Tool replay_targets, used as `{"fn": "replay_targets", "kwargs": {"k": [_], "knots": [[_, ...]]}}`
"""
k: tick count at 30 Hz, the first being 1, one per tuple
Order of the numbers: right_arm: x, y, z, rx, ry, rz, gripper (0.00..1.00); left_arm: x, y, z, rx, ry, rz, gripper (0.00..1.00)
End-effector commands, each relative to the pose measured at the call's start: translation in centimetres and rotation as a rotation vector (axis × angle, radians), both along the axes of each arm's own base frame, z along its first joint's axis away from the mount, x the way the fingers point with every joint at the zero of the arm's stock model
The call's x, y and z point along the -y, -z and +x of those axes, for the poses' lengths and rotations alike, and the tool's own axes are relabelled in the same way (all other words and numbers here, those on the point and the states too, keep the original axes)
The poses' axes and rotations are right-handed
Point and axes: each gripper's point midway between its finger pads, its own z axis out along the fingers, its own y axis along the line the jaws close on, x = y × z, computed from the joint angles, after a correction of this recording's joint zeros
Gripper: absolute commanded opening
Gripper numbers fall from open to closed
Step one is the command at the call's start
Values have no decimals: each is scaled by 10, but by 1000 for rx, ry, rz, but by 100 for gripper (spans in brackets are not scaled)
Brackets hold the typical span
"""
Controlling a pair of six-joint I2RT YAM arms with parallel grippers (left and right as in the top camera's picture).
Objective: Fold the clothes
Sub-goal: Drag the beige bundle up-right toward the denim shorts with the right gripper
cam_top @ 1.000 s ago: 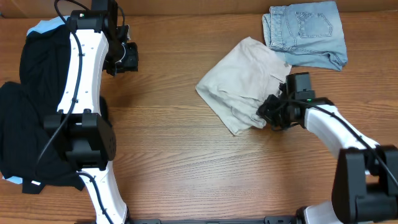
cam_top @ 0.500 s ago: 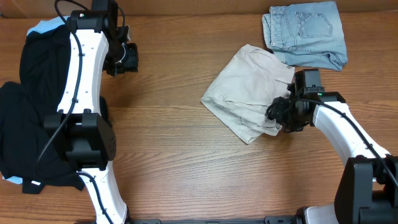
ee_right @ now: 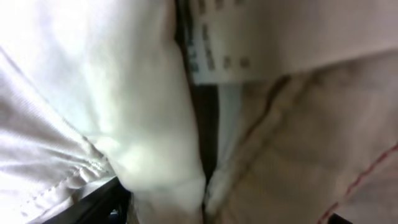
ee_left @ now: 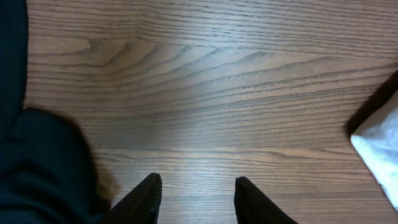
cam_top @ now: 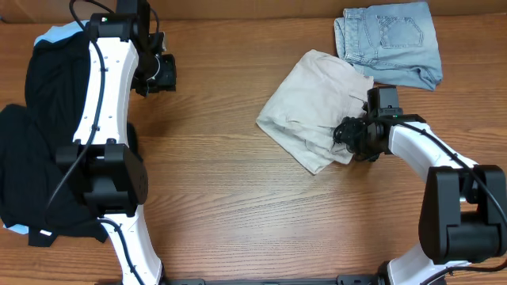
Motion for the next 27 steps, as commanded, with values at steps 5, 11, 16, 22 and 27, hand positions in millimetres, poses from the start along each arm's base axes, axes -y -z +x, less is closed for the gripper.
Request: {"fn": "replay_targets", "kwargs": {"k": [5,11,16,22,27], "knots": [[1,21,0,-28,12,-19,18,4,-2,7,23,-7,-4,41],[-13,11,15,26,12,71,4,4,-2,7,22,-9,-5,40],[-23,-27,31,81,-42,114,4,4,-2,6,18,-9,-4,41],[-38,-140,54,247,-133,181,4,4,-2,6,19,-9,-4,41],[-39,-229,70,466,-187,154,4,4,-2,6,20,-9,-4,41]]}}
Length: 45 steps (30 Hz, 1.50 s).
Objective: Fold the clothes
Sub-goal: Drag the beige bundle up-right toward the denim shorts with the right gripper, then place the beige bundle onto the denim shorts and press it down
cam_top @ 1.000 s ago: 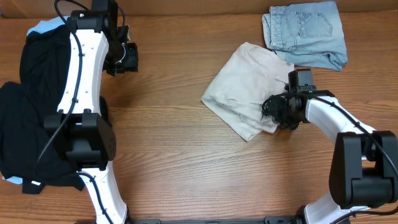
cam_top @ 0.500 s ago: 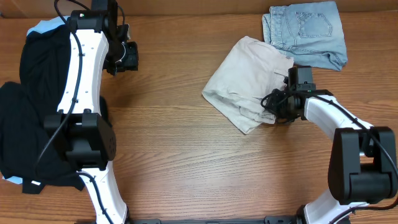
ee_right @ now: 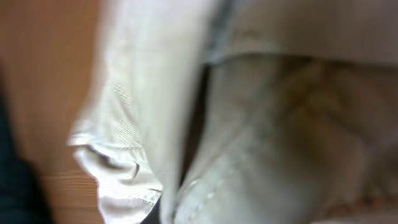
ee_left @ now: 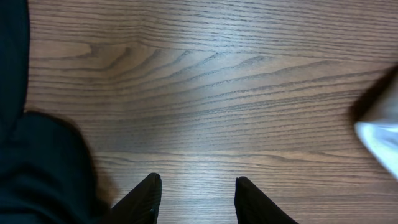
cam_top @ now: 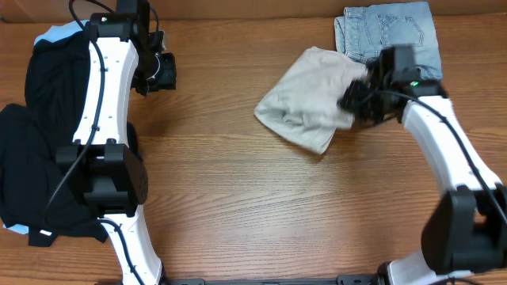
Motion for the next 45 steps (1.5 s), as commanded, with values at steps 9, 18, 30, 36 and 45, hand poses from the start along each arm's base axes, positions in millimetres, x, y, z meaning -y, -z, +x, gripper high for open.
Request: {"fn": "replay_targets", "kwargs": {"k": [9,18,30,36,45], "knots": [[11,-162,48,505,11,-33,4,4,-2,6,18,-6,-3,41],[72,-219,81,737,210,-141,4,3,-3,9,30,-7,1,41],[126,-153,169,826,299,-295,4,3,-3,12,43,-6,1,40],[173,22,185,474,326,-319,20,3,-5,19,73,-7,-1,37],[179,40,114,185,216,-195,80,3,-9,31,125,-6,-2,37]]}}
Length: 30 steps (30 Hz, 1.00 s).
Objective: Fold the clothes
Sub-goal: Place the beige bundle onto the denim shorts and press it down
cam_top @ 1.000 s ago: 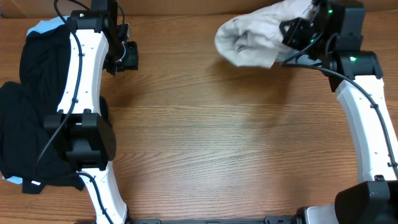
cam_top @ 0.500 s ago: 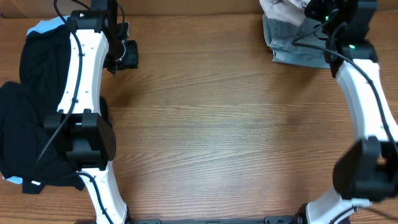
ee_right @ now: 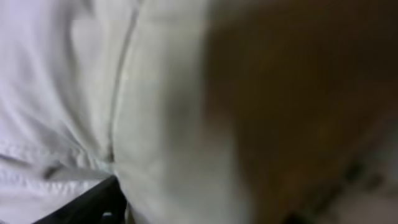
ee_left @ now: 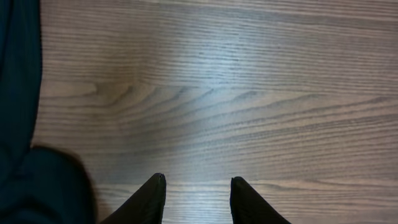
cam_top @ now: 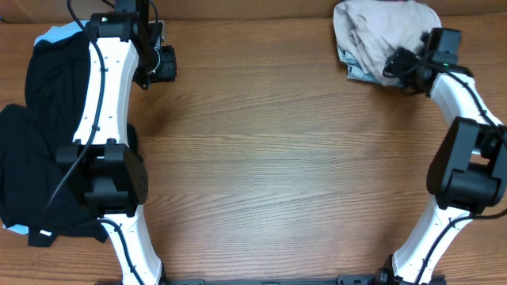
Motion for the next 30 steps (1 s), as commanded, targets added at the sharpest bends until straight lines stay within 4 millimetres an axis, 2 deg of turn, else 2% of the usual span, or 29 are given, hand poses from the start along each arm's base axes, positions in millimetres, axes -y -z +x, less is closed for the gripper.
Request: {"fn": "replay_targets", "kwargs": {"k": [1,7,10,13,15,18,19,20,21,24,25,26,28,30], "knots": [[-3,-61,-16,53,-76,55,81,3,-3,8,26,-6,-2,37],[-4,-146,-24,221,-118,-10,86,3,-3,8,29,-6,-2,37],[-10,-176,-18,315,-153,-63,86,3,-3,9,30,-6,-2,38],[-9,-189,-4,390,-160,-121,83,3,-3,9,31,-6,-2,38],[0,-188,8,418,-122,-171,79,3,-3,9,30,-6,-2,38],[17,-185,35,500,-64,-248,80,3,-3,9,30,-6,-2,38],[22,-180,44,523,-51,-265,85,3,-3,9,30,-6,-2,38],[29,-165,59,553,-31,-287,91,3,-3,9,30,-6,-2,37],[32,-154,66,558,-25,-292,93,3,-3,9,30,-6,-2,37],[31,-110,77,516,-33,-277,98,3,-3,9,30,-6,-2,37],[28,-89,79,484,-39,-265,98,3,-3,9,30,-6,-2,36],[16,-52,81,421,-70,-238,99,3,-3,9,32,-6,-2,36],[-2,-15,80,348,-119,-233,99,3,-4,9,34,-6,-2,36],[-28,24,74,260,-193,-244,100,3,-4,9,33,-6,-2,36]]}}
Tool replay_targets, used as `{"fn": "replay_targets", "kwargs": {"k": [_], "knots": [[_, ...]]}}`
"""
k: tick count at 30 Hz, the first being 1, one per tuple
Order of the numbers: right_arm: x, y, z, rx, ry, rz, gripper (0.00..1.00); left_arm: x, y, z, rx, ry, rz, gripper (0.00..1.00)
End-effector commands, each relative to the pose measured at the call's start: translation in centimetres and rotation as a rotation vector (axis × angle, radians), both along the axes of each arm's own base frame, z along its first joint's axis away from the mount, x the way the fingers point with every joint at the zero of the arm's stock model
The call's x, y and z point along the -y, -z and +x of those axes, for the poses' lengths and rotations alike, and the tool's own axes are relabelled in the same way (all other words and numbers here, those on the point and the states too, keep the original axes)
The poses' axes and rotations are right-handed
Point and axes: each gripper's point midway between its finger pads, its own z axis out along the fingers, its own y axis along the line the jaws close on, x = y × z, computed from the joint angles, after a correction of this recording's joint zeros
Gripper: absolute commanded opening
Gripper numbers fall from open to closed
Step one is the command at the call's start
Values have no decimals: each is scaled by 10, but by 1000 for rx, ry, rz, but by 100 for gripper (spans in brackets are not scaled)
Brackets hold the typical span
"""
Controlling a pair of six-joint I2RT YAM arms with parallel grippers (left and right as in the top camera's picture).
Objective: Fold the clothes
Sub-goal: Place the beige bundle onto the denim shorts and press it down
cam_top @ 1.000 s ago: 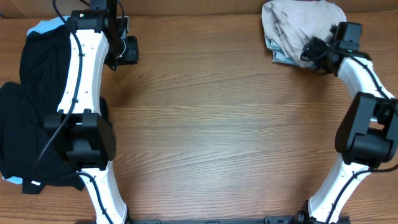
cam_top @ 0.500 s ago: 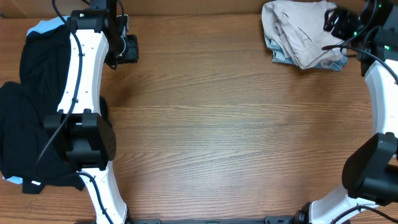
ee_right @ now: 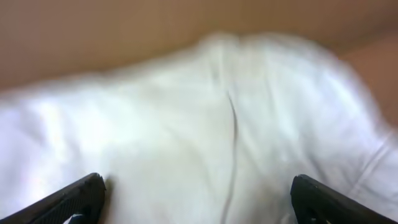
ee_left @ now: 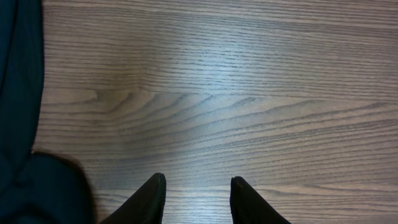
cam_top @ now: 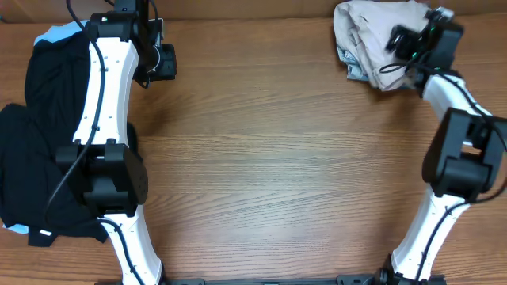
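Note:
A folded beige garment (cam_top: 368, 30) lies bunched at the table's far right corner on top of light blue jeans (cam_top: 353, 70), of which only a corner shows. My right gripper (cam_top: 394, 41) is at its right edge. In the right wrist view this gripper (ee_right: 199, 199) is open wide, with the pale cloth (ee_right: 217, 137) spread under and between the fingers. My left gripper (cam_top: 162, 62) hangs at the far left. In its own view the left gripper (ee_left: 198, 190) is open over bare wood with nothing in it.
Black clothes (cam_top: 36, 119) are heaped along the table's left edge, with a light blue piece (cam_top: 52, 33) behind them. Their dark edge (ee_left: 18, 87) shows at the left of the left wrist view. The wooden table (cam_top: 269, 174) stretches between the arms.
My right gripper was shut on the beige garment above the jeans. It is open now and sits slightly farther back, and the garment rests on the jeans. The left arm barely moved.
The beige garment lay mid-right on the table beside the jeans, my right gripper shut on its near edge. Then it was held closer to the jeans, then on top of them at the far right corner. Now it is let go there.

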Motion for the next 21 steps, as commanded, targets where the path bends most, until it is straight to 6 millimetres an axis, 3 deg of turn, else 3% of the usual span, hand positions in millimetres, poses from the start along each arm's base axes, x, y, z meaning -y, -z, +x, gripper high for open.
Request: {"fn": "replay_targets", "kwargs": {"k": [1,2,5,7,9,11,14,19,21], "knots": [[-57,62,-4,-143,-112,-40,100,3,-2,4,12,-6,-2,36],[-70,83,-9,-196,-116,-52,100,3,-2,4,12,-6,-2,36],[-92,121,-21,-286,-134,-69,100,4,-2,4,12,-6,-3,36],[-98,134,-27,-324,-138,-77,100,4,-2,4,11,-6,-6,36],[-100,133,-27,-329,-142,-77,100,4,-2,4,11,-6,-5,36],[-100,119,-22,-319,-141,-78,100,4,-2,4,12,-6,-5,37],[-94,77,-11,-294,-131,-80,100,4,-2,4,13,-6,-5,37],[-86,-31,7,-231,-117,-85,100,4,-2,5,14,-6,-5,42],[-86,-73,6,-221,-116,-86,100,4,-3,5,17,-6,-5,56]]}}
